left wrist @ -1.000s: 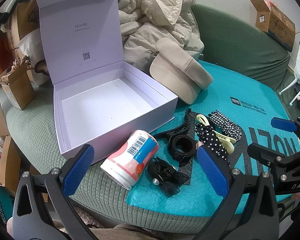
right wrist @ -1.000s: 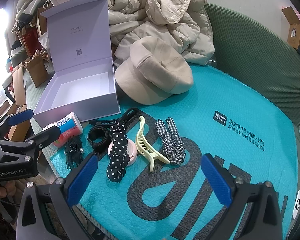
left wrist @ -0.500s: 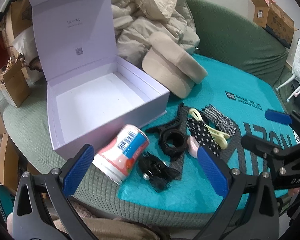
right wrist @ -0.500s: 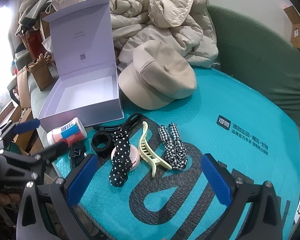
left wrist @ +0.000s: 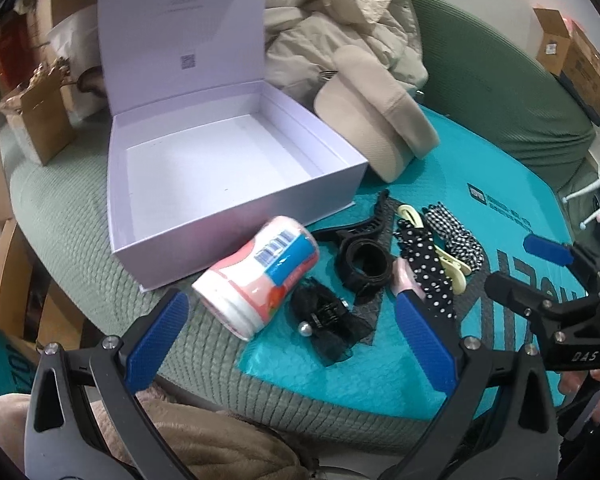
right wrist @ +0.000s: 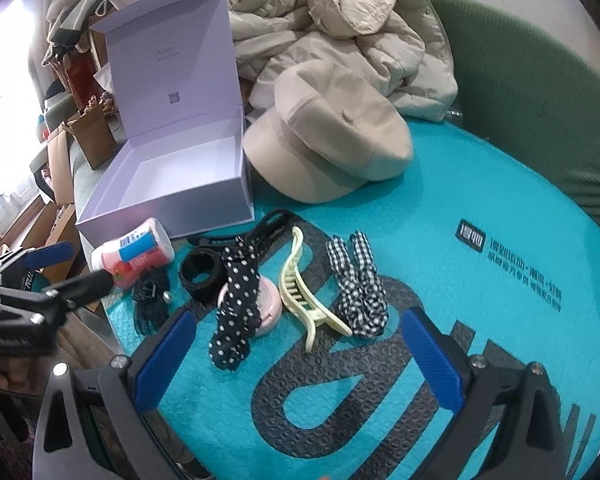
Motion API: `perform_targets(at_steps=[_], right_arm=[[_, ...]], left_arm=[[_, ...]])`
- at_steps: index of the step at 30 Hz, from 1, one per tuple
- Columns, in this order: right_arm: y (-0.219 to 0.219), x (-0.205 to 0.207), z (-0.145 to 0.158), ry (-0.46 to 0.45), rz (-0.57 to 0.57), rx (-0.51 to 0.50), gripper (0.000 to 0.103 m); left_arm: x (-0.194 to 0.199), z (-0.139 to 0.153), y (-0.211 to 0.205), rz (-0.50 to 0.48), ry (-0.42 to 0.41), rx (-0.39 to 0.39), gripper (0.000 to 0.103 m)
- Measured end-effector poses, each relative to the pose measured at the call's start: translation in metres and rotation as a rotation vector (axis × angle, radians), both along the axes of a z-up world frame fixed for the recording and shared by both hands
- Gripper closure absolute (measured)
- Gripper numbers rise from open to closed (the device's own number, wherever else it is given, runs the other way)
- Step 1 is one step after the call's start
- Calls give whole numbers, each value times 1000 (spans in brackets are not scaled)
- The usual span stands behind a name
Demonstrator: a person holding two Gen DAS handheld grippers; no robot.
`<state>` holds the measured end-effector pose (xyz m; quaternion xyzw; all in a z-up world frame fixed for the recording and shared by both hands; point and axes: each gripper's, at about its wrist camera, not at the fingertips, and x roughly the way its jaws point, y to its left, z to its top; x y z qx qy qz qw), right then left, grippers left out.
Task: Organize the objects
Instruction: 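Grasp the black bow clip with the left tool while the right tool grasps the polka-dot scrunchie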
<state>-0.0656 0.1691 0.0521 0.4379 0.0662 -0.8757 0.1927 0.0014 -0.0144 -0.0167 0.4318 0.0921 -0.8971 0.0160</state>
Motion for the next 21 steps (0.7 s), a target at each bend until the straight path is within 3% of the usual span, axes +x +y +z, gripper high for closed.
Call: perform_targets(at_steps=[11, 17, 21], right_arm=[[1, 3, -22, -72, 35, -33, 6], [-5, 5, -27, -84, 65, -71, 20], [-14, 6, -31, -104, 100, -115, 38]], left_arm=[[11, -15, -1, -25, -64, 50, 4], [13, -17, 8, -51, -60, 58, 11], [8, -22, 16, -78, -72, 86, 20]])
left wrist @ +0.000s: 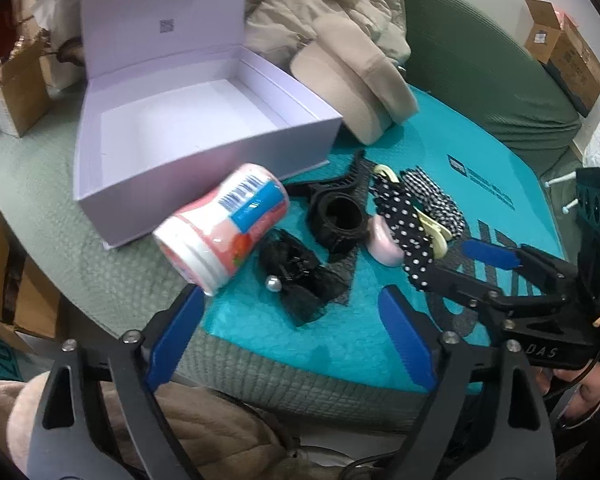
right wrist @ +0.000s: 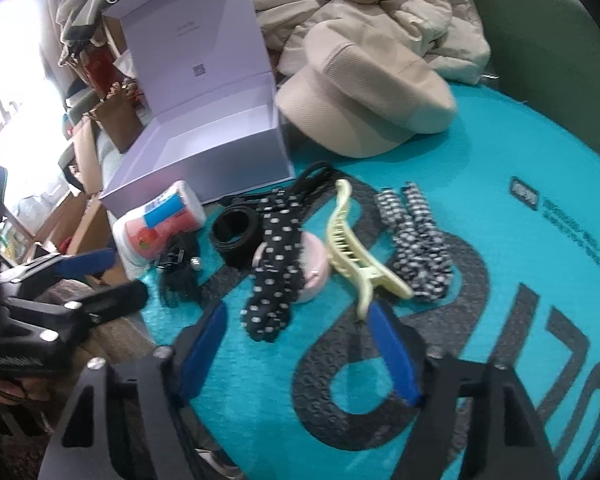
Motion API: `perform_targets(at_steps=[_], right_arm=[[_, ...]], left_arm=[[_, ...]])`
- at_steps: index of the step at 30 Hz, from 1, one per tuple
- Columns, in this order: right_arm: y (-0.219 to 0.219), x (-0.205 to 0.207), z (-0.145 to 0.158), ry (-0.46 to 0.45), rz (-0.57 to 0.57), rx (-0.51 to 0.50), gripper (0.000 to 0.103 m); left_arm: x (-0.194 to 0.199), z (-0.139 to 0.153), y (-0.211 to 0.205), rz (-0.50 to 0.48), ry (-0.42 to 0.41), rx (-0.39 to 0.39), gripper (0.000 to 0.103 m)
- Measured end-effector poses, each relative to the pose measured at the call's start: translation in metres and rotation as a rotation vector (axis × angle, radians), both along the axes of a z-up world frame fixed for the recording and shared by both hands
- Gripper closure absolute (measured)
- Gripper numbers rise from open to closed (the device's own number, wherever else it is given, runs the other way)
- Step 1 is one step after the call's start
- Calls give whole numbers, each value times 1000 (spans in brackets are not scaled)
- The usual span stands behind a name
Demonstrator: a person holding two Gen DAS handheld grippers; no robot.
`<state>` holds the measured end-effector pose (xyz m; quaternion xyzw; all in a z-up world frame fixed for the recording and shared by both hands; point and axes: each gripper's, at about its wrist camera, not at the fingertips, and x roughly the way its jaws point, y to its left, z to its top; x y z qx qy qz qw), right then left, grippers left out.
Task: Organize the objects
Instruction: 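Grasp the black bow clip with the left tool while the right tool grasps the polka-dot scrunchie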
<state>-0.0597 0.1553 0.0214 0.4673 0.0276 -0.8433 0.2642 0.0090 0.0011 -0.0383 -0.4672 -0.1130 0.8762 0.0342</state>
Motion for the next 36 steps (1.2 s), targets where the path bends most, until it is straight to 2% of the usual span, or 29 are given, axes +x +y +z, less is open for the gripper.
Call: perform_targets(at_steps=[3, 7, 10, 16, 17, 19, 20, 24, 36], right_arm=[[-7, 0, -2, 3, 30, -4, 45], [-11, -3, -5, 4, 35, -1, 64], [-11, -5, -5, 5, 35, -4, 68], [-7, -6, -6, 0, 48, -19, 80], [-7, -5, -5, 1, 51, -21, 80], [-4, -4, -4, 3, 54, -26, 82], [-3, -4, -4, 1, 53, -30, 83], [4, -1, -4, -6, 45, -28, 84], [33, 24, -8, -56, 48, 13, 84]], left_arm=[[-5, -3, 7, -28, -10, 6, 28], [-12, -8, 14, -50, -24, 8, 34], [-19, -13, 18, -48, -43, 10, 38], [-31, -21, 23, -53, -64, 4, 38], [-33, -22, 25, -55, -68, -2, 39], [-36, -25, 28, -60, -76, -8, 47], [-37, -27, 30, -65, -81, -4, 54], [-39, -28, 35, -81, -82, 0, 66], [-24, -26, 49, -182, -114, 22, 67]])
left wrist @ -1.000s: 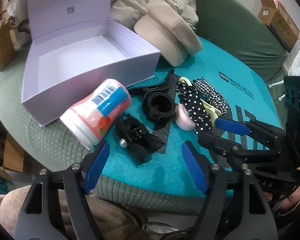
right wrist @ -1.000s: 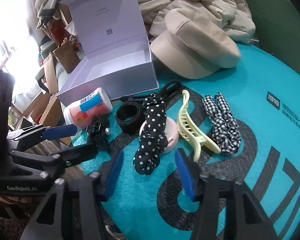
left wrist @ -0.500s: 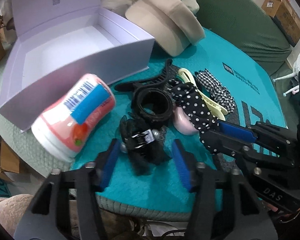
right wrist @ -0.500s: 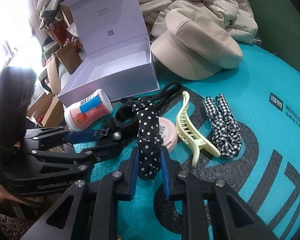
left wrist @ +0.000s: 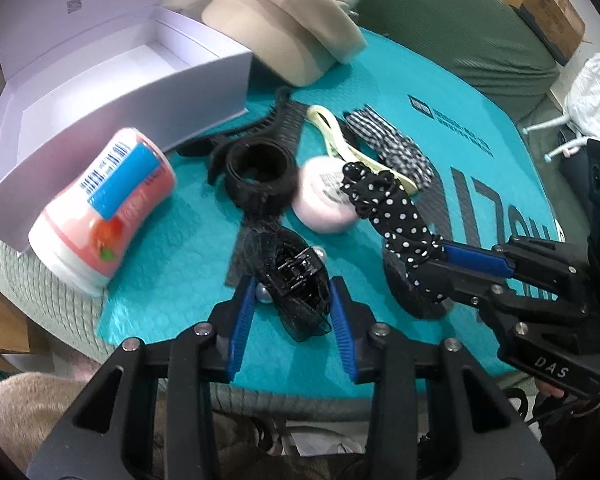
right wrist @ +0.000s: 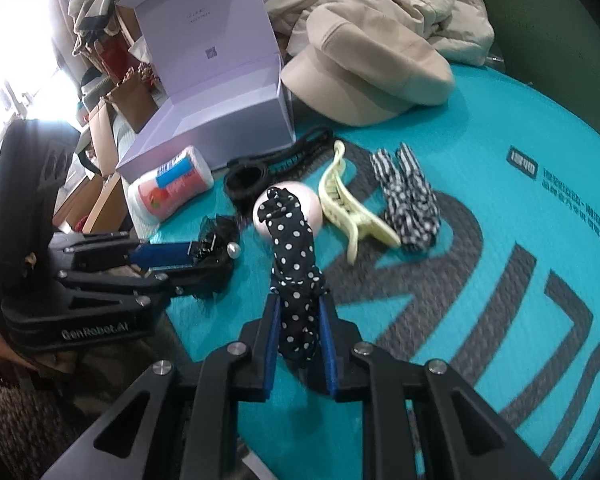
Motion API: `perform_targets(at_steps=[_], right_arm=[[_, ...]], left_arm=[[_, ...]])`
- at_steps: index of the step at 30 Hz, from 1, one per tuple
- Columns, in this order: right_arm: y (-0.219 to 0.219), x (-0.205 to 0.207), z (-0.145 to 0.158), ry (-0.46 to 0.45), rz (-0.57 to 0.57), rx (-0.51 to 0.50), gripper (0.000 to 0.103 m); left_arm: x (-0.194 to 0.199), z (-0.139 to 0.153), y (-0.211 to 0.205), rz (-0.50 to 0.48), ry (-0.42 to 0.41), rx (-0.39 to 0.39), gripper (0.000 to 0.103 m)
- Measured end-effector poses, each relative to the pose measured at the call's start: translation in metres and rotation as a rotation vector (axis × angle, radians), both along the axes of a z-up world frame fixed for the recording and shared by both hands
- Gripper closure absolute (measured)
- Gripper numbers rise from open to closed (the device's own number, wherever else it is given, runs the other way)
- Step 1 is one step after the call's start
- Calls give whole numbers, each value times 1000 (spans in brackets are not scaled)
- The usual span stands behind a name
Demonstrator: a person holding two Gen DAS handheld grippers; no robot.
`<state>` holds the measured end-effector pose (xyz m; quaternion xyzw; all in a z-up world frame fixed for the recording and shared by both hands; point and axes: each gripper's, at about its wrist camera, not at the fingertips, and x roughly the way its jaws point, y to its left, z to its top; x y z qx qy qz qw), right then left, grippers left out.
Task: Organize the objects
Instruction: 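Grasp the black bow clip with the left tool while the right tool grasps the polka-dot scrunchie, then carry the black bow clip and polka-dot scrunchie together into the open white box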
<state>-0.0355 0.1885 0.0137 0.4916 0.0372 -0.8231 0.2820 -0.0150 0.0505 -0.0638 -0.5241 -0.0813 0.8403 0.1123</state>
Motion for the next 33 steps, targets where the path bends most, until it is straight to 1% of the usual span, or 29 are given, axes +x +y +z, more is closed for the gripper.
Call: perform_targets(at_steps=[5, 6, 8, 9, 10, 13, 15, 18, 20, 21, 22, 23, 24, 26, 29, 33], right_arm=[[-3, 7, -4, 17, 2, 47, 84], [-4, 6, -4, 21, -1, 52, 82], [-7, 5, -3, 31, 6, 43, 70], [-8, 5, -3, 35, 7, 39, 57], [-9, 3, -2, 40, 5, 34, 50], [-12, -1, -2, 49, 10, 24, 50], [-14, -4, -5, 58, 13, 33, 50], [-16, -7, -11, 53, 14, 55, 50], [-15, -9, -16, 28, 13, 60, 51], [-14, -9, -17, 26, 13, 59, 55], [-13, -8, -17, 31, 9, 62, 64], [-12, -8, -17, 34, 3, 69, 69], [-10, -7, -17, 26, 0, 73, 77], [-8, -6, -16, 18, -6, 75, 81], [-4, -2, -12, 15, -21, 92, 83], [-1, 5, -1, 24, -38, 93, 83]], left_arm=[[3, 1, 2, 4, -7, 2, 67], [5, 2, 2, 9, -7, 2, 64], [3, 2, 1, 19, -12, 2, 59], [3, 2, 1, 23, -9, 7, 58], [3, 3, 0, 26, -6, 13, 57], [-1, 5, 2, 28, 12, 11, 53], [-4, 4, 5, 25, 23, -5, 47], [-11, -1, 10, 9, 4, -38, 47], [-13, -2, 14, 5, 15, -64, 47], [-14, -2, 17, -2, 17, -84, 47], [-14, -2, 19, -9, 19, -98, 47], [-13, -2, 21, -18, 25, -98, 48], [-12, -1, 22, -29, 27, -86, 54], [-11, 0, 26, -57, 29, -69, 65], [-8, 2, 34, -99, 32, -80, 65], [-5, 7, 41, -139, 34, -57, 66]])
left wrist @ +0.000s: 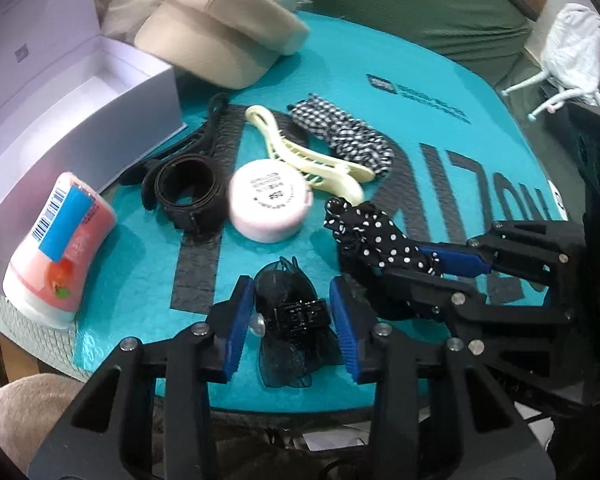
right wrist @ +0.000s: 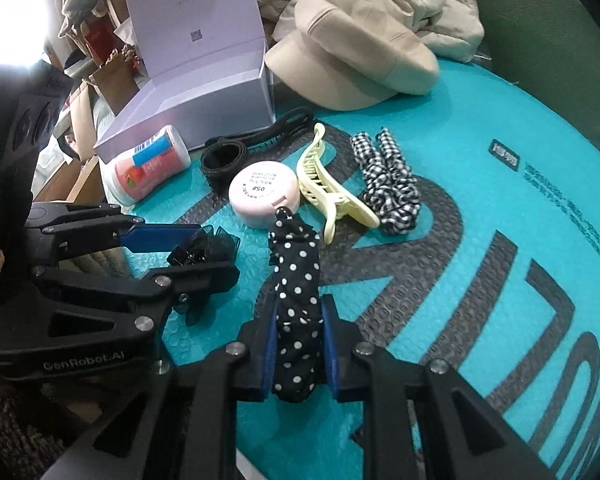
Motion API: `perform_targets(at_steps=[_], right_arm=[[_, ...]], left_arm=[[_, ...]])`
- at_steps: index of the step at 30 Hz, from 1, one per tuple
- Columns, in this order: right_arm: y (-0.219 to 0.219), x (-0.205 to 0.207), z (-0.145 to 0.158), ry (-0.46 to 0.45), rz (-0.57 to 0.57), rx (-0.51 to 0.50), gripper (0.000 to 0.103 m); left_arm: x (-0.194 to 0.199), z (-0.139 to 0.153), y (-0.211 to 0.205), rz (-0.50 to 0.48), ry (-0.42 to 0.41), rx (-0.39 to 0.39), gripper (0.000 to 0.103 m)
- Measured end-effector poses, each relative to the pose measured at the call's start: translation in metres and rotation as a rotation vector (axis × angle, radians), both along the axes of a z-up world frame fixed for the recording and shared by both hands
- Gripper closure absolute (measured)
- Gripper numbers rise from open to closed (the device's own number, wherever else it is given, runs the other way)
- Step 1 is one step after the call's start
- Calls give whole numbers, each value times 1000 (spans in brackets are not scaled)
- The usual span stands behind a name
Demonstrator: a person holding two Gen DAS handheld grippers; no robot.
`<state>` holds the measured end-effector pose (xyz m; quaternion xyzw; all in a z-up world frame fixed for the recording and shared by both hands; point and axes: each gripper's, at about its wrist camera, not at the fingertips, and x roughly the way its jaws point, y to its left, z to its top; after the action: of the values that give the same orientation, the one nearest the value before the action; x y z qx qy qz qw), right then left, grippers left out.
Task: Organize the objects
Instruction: 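Carry the black bow clip and polka-dot scrunchie together into the open white box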
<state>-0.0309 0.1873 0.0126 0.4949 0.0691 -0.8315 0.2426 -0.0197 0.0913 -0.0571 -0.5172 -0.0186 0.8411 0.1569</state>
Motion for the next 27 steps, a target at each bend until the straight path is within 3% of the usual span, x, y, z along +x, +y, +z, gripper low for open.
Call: perform_targets(at_steps=[16, 27], right_arm=[[-1, 13, 50, 86, -18, 23, 83], [-35, -8, 76, 131, 54, 15, 83]], left_arm=[[14, 47, -5, -64, 80, 43, 69], [6, 70, -30, -41, 124, 69, 69]])
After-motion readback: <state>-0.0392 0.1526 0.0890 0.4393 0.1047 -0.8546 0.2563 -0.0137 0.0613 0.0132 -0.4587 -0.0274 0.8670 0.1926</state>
